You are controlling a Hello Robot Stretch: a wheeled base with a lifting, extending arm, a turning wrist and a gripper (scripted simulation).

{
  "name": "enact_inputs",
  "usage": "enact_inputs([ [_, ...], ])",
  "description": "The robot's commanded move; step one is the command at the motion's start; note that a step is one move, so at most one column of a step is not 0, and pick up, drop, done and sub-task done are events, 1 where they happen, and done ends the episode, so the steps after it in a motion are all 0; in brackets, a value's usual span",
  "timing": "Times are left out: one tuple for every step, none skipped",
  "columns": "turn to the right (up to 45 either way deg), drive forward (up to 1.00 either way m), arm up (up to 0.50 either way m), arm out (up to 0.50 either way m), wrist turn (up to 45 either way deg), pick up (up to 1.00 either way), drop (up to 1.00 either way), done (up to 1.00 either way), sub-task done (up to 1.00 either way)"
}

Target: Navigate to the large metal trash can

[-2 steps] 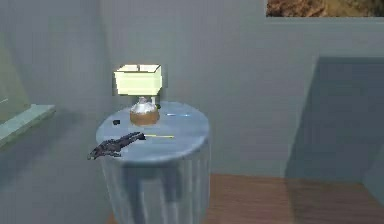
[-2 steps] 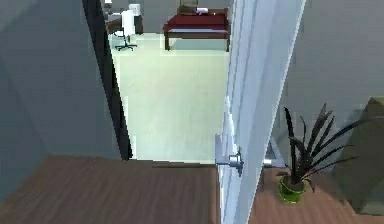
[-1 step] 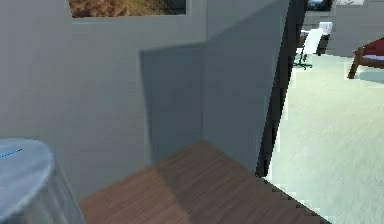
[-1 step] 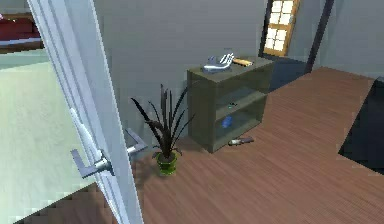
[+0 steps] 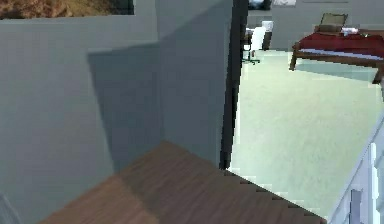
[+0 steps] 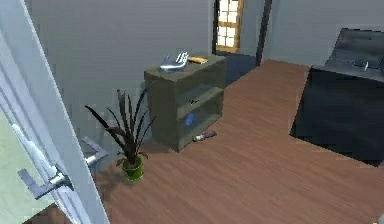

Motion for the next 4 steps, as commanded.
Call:
enact_inputs([
  [0.0, 0.75, 0.00, 0.00, 0.0, 0.00, 0.00, 0.00, 0.00],
  [36.0, 0.00, 0.00, 0.00, 0.0, 0.00, 0.00, 0.00, 0.00],
  [0.0, 1.00, 0.00, 0.00, 0.0, 0.00, 0.00, 0.00, 0.00],
  [3.0, 0.00, 0.00, 0.00, 0.0, 0.00, 0.00, 0.00, 0.00],
])
